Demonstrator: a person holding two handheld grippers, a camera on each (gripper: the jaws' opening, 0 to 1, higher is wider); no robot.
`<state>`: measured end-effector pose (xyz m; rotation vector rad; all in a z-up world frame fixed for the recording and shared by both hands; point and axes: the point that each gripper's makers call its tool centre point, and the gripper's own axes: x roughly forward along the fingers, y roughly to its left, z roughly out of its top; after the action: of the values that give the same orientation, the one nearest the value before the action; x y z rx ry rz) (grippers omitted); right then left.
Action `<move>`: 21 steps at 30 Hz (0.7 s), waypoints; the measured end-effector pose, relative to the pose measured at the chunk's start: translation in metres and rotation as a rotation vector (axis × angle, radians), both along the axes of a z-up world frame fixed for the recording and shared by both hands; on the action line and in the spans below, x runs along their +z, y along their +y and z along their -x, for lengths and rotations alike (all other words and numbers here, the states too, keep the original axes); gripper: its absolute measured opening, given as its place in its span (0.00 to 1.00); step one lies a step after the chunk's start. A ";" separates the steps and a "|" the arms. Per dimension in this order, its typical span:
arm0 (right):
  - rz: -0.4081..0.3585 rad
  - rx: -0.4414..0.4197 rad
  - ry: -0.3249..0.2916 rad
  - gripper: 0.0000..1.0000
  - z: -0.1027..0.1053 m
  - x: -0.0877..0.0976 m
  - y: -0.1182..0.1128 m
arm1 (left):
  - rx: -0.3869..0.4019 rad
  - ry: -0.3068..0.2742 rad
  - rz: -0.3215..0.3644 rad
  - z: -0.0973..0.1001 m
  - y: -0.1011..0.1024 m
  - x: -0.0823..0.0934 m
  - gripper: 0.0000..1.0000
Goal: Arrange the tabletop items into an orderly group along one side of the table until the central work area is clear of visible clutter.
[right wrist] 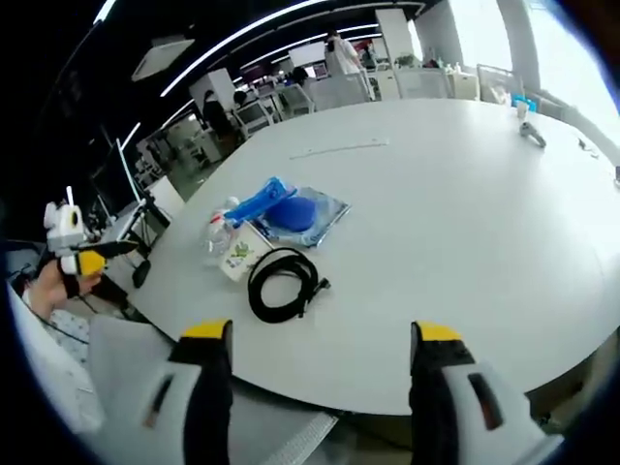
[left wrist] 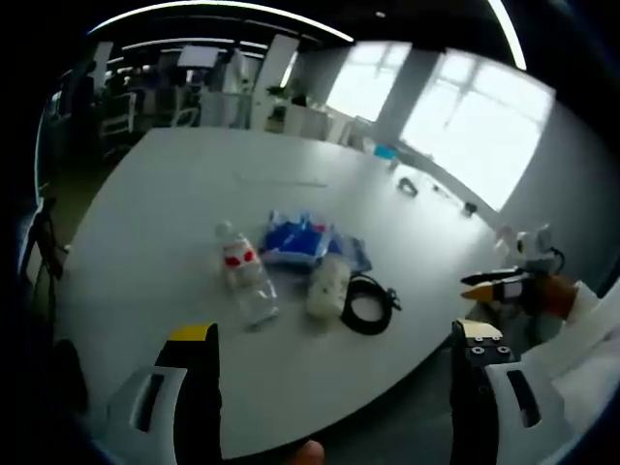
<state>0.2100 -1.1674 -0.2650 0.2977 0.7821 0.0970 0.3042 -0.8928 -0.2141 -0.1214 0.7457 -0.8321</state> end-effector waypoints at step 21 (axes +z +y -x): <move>-0.023 0.008 0.001 0.73 -0.005 -0.003 0.005 | 0.014 0.012 -0.007 -0.011 0.000 -0.005 0.96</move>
<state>0.2149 -1.1626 -0.2682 0.3164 0.7842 0.1138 0.3149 -0.8929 -0.2191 -0.1256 0.7581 -0.8161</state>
